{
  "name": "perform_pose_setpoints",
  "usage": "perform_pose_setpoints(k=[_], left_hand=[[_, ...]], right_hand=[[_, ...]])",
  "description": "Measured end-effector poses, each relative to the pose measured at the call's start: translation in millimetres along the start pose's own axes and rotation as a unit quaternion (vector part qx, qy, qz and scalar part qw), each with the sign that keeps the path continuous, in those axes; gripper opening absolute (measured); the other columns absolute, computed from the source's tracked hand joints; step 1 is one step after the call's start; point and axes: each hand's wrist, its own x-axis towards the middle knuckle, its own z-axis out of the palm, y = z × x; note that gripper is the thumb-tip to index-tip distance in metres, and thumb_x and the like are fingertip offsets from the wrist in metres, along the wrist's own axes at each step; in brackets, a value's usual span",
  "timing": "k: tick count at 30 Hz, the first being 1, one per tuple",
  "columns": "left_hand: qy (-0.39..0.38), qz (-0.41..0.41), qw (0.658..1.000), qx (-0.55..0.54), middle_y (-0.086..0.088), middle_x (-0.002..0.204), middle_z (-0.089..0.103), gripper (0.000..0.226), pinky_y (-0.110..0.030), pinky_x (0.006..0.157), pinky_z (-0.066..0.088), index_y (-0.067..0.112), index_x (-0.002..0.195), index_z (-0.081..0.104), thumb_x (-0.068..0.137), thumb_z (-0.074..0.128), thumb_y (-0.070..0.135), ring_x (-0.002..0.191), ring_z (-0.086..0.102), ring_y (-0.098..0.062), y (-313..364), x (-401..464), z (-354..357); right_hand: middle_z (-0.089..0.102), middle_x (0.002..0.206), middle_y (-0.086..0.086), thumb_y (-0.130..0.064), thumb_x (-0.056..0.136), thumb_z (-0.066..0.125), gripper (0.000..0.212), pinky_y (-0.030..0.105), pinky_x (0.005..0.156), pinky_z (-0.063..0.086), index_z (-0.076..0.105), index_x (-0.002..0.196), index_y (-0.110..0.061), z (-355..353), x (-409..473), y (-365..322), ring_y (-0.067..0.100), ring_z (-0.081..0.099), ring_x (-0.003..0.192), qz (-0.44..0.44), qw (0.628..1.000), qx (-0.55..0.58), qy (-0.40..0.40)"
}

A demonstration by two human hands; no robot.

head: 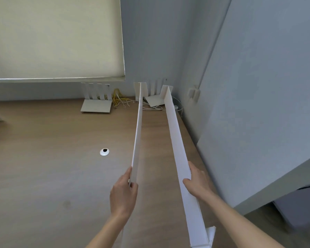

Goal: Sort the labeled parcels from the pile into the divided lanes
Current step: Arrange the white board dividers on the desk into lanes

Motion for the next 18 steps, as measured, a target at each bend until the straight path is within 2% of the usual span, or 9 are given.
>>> perform_pose_setpoints(k=[3,8,13,16,18], left_hand=[[0.009,-0.026,0.999,0.017,0.013,0.085,0.062,0.064,-0.034,0.067,0.049,0.034,0.142,0.05,0.084,0.055,0.008,0.078,0.058,-0.012,-8,-20,26],[0.03,-0.076,0.996,0.034,0.009,0.085,0.063,0.063,-0.037,0.066,0.05,0.034,0.143,0.05,0.085,0.054,0.008,0.078,0.059,-0.016,-19,-49,71],[0.036,-0.106,0.992,0.053,0.004,0.096,0.066,0.064,-0.038,0.07,0.051,0.032,0.145,0.048,0.086,0.055,0.01,0.088,0.062,-0.022,-31,-69,104],[0.042,-0.113,0.99,0.066,0.002,0.102,0.069,0.064,-0.037,0.069,0.05,0.031,0.145,0.05,0.085,0.057,0.009,0.09,0.064,-0.024,-41,-76,119],[0.043,-0.11,0.991,0.069,0.001,0.106,0.07,0.063,-0.036,0.069,0.049,0.031,0.144,0.051,0.085,0.058,0.008,0.092,0.065,-0.024,-46,-78,127]], right_hand=[[0.065,0.091,-0.003,-0.012,0.077,0.047,0.044,0.034,0.063,0.05,0.049,0.118,-0.029,6,7,28,0.025,0.062,0.081,-0.007,1.0,-0.023,-0.017],[0.06,0.082,-0.004,-0.006,0.076,0.044,0.054,0.027,0.049,0.033,0.048,0.123,-0.032,16,11,76,0.019,0.055,0.068,-0.008,0.999,-0.034,-0.038],[0.062,0.081,-0.009,-0.013,0.069,0.039,0.059,0.039,0.052,0.051,0.048,0.12,-0.039,34,15,123,0.02,0.06,0.067,-0.007,0.999,-0.017,-0.038],[0.056,0.077,-0.012,-0.009,0.077,0.044,0.057,0.029,0.049,0.036,0.048,0.127,-0.037,36,8,139,0.014,0.054,0.066,-0.008,0.999,-0.018,-0.029],[0.052,0.073,-0.01,-0.011,0.08,0.045,0.06,0.03,0.05,0.034,0.042,0.134,-0.037,37,7,147,0.011,0.05,0.062,0.005,0.999,-0.037,-0.015]])
